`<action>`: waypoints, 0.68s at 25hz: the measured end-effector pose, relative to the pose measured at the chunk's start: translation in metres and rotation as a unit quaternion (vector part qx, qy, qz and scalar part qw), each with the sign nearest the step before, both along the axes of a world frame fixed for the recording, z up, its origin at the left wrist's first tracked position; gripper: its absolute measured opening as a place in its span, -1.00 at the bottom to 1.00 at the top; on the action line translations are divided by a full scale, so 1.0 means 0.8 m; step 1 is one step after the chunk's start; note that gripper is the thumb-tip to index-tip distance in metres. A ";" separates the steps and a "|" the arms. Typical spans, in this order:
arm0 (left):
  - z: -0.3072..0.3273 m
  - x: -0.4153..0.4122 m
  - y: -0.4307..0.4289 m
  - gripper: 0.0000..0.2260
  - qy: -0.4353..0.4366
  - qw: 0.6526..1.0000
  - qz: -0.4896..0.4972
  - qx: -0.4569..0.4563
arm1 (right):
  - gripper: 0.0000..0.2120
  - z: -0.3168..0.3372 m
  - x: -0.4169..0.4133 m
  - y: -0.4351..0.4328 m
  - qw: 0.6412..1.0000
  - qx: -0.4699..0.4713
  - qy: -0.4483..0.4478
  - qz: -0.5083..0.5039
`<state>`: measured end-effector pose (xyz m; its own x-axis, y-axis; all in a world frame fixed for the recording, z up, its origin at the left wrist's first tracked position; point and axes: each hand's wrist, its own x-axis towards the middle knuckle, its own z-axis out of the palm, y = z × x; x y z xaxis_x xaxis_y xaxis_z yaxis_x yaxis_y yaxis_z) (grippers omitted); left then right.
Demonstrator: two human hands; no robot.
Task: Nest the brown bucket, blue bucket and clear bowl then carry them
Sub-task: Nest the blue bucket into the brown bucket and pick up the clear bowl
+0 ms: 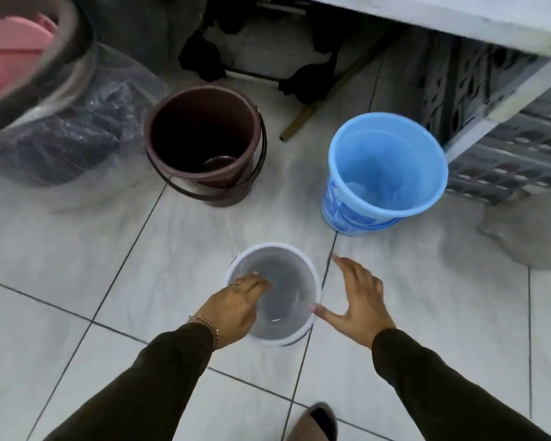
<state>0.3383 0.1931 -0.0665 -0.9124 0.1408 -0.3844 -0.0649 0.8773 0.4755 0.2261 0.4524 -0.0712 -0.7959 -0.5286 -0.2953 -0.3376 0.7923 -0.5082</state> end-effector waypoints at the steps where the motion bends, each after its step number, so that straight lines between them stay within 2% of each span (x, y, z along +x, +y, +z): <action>1: 0.011 -0.026 0.017 -0.54 0.001 0.995 0.091 0.046 | -0.08 0.009 -0.032 0.009 0.991 -0.026 -0.008 -0.130; 2: 0.018 -0.058 0.037 -0.53 0.006 0.978 0.185 0.096 | -0.04 0.017 -0.068 0.016 0.963 -0.057 -0.018 -0.261; 3: 0.021 -0.097 0.059 -0.50 0.004 0.947 0.282 0.156 | 0.02 0.020 -0.109 0.024 0.925 -0.086 -0.028 -0.370; 4: 0.022 -0.142 0.082 -0.44 0.001 0.900 0.373 0.225 | 0.05 0.023 -0.151 0.034 0.886 -0.105 -0.042 -0.449; 5: 0.020 -0.183 0.100 -0.37 -0.009 0.849 0.443 0.288 | 0.05 0.020 -0.186 0.042 0.858 -0.116 -0.067 -0.496; 6: 0.014 -0.225 0.117 -0.32 -0.020 0.805 0.485 0.341 | 0.03 0.014 -0.217 0.051 0.845 -0.118 -0.094 -0.514; 7: 0.009 -0.264 0.134 -0.30 -0.036 0.775 0.508 0.373 | 0.01 0.006 -0.243 0.059 0.847 -0.111 -0.119 -0.506; 8: 0.000 -0.296 0.148 -0.33 -0.045 0.762 0.518 0.386 | -0.01 -0.003 -0.261 0.065 0.858 -0.103 -0.141 -0.484; 10: -0.016 -0.334 0.166 -0.51 -0.046 0.764 0.538 0.352 | -0.02 -0.020 -0.276 0.071 0.876 -0.085 -0.175 -0.442; 12: -0.026 -0.345 0.173 -0.64 -0.046 0.766 0.572 0.290 | 0.02 -0.026 -0.273 0.075 0.871 -0.091 -0.202 -0.438; 15: -0.013 -0.331 0.168 -0.73 -0.064 0.756 0.588 0.279 | 0.08 -0.008 -0.255 0.085 0.813 -0.145 -0.258 -0.502; 17: 0.013 -0.315 0.161 -0.80 -0.068 0.763 0.569 0.299 | -0.14 0.027 -0.239 0.090 0.771 -0.223 -0.275 -0.529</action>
<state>0.0861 0.3223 -0.0565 -0.5321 -0.5248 -0.6644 -0.7073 -0.1557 0.6895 0.0346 0.5247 -0.0497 -0.6705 0.1843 -0.7187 0.7418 0.1818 -0.6455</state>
